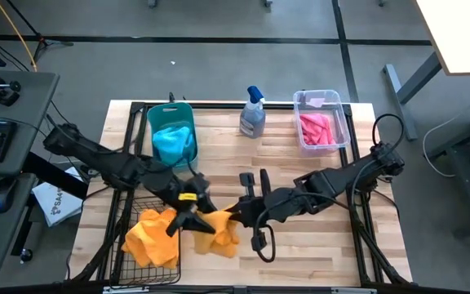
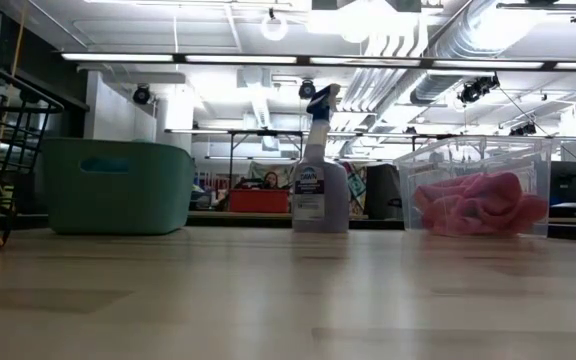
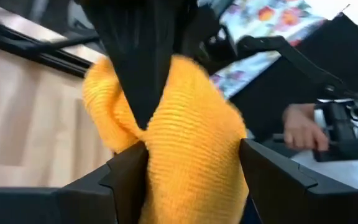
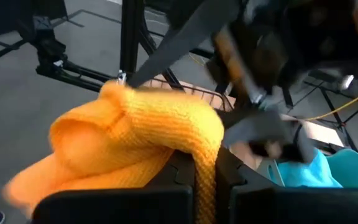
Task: Sort microfiber towel by color & place in baskets
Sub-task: Put the yellow towel in the basket
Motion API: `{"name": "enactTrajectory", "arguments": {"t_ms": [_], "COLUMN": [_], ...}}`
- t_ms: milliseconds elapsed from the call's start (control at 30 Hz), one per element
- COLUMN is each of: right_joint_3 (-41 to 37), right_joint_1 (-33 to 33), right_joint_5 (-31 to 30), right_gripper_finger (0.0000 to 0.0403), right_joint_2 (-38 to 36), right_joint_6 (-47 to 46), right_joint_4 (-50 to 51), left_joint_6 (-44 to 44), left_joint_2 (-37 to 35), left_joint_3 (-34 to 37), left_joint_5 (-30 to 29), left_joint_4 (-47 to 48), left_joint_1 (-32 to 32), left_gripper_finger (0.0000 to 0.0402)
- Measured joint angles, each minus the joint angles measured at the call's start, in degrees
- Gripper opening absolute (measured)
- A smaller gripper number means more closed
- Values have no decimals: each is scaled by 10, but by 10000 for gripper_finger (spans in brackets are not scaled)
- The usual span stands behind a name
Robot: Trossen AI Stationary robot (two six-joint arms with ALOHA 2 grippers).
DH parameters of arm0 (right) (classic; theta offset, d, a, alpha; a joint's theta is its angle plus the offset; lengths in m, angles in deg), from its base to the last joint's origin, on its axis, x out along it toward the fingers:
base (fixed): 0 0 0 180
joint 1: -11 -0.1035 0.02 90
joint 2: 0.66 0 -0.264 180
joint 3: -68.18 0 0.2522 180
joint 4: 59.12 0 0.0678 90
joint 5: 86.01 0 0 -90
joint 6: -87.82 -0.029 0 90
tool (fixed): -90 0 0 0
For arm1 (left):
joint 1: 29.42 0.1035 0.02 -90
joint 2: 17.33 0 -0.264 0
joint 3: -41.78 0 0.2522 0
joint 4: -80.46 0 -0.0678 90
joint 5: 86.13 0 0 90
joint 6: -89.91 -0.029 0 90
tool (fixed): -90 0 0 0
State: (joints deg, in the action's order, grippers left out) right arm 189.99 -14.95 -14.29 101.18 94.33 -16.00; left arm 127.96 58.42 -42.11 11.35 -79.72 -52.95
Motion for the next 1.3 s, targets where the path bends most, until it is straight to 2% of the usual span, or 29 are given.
{"name": "enactTrajectory", "arguments": {"t_ms": [200,300,400,500,567,767,867,1000,1167,1300], "right_joint_3": [0,0,0,0,0,0,0,0,-2,-2], "right_joint_1": [-1,1,1,1,1,-3,-3,-3,-3,-3], "right_joint_5": [4,21,18,-4,-17,-81,-100,-112,-120,-130], "right_gripper_finger": [1,5,26,63,96,203,240,257,259,259], "right_joint_2": [1,1,0,-7,-15,-50,-68,-75,-72,-70], "right_joint_6": [2,0,-11,-58,-70,-88,-124,-191,-236,-245], "right_joint_4": [-7,-9,-9,3,15,80,133,214,280,290], "left_joint_6": [7,-7,-37,-69,-84,-57,20,153,313,397], "left_joint_2": [46,54,45,22,1,-87,-130,-152,-117,-70], "left_joint_3": [0,0,0,0,0,0,0,0,1,43], "left_joint_5": [81,108,109,110,93,-40,-114,-151,-164,-177], "left_joint_4": [-28,-30,-13,36,93,331,429,504,599,594], "left_joint_1": [12,17,19,25,27,12,-31,-135,-280,-367], "left_gripper_finger": [230,215,158,50,18,6,4,3,1,1]}}
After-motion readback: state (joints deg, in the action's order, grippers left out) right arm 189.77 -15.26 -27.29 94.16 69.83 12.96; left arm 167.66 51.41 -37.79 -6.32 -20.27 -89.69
